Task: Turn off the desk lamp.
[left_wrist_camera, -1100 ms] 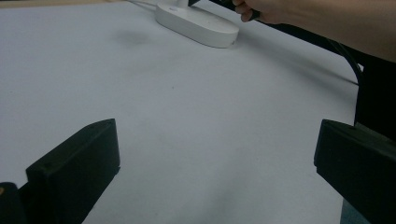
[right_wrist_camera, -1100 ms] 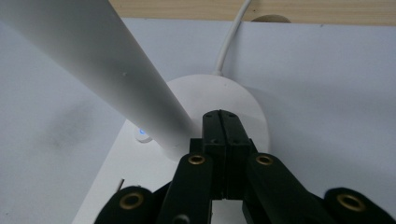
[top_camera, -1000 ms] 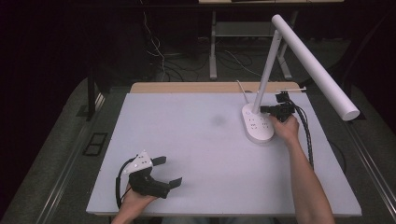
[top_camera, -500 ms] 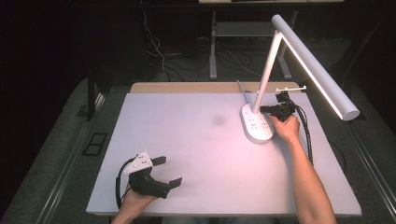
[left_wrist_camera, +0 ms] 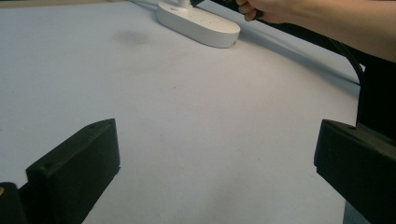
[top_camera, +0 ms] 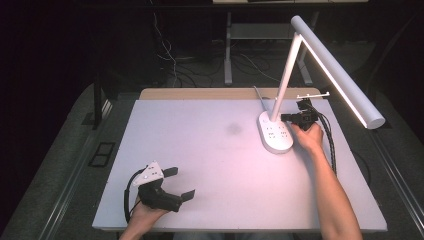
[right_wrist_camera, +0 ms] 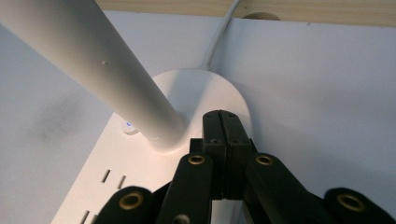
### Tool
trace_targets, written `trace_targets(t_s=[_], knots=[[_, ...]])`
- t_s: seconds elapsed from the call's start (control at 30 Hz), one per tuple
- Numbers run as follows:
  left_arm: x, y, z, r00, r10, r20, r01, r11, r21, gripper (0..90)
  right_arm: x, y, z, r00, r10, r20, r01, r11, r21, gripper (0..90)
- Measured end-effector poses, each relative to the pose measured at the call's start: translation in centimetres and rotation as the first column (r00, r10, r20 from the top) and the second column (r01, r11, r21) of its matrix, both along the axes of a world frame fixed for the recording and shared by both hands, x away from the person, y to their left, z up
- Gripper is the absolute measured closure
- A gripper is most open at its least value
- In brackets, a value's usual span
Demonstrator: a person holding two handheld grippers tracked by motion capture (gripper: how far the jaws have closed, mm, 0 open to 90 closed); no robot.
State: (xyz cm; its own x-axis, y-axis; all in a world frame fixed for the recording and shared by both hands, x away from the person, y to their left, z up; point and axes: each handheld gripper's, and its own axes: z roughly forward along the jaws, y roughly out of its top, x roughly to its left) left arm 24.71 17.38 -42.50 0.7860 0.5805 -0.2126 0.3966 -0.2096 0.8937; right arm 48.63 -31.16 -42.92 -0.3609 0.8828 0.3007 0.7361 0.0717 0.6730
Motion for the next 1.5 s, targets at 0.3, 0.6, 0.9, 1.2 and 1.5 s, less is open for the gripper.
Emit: trace_targets(t_s=[0.3,0.6,0.9,1.2,1.5], knots=[[-0.1,0.1,0.0,1.0,0.002,0.0,-0.002,1.0,-0.004,0.0,0.2,0.9,0.3,0.9998,0.021,0.007,-0.021,1.0,-0.005,90.0],[-0.2,-0.1,0.0,1.0,-0.007,-0.002,0.007,1.0,0.001,0.0,0.2,1.2,0.2,0.9997,0.019,0.013,-0.019,0.999,-0.039,90.0],[0.0,0.1,0.0,1.0,0.002,-0.004,-0.002,1.0,-0.008,0.0,-0.1,1.3,0.6,0.9993,0.016,0.033,-0.016,1.0,-0.013,90.0],[-0.2,0.1,0.1,1.0,-0.004,0.0,0.004,0.9999,-0.01,0.0,-1.0,0.8,2.1,0.9981,0.024,0.057,-0.023,1.0,-0.02,87.8],[-0.3,0.0,0.2,0.9999,-0.011,0.0,0.011,0.9997,-0.02,0.0,-2.9,0.7,4.4,0.9967,0.026,0.077,-0.026,1.0,-0.007,78.3]])
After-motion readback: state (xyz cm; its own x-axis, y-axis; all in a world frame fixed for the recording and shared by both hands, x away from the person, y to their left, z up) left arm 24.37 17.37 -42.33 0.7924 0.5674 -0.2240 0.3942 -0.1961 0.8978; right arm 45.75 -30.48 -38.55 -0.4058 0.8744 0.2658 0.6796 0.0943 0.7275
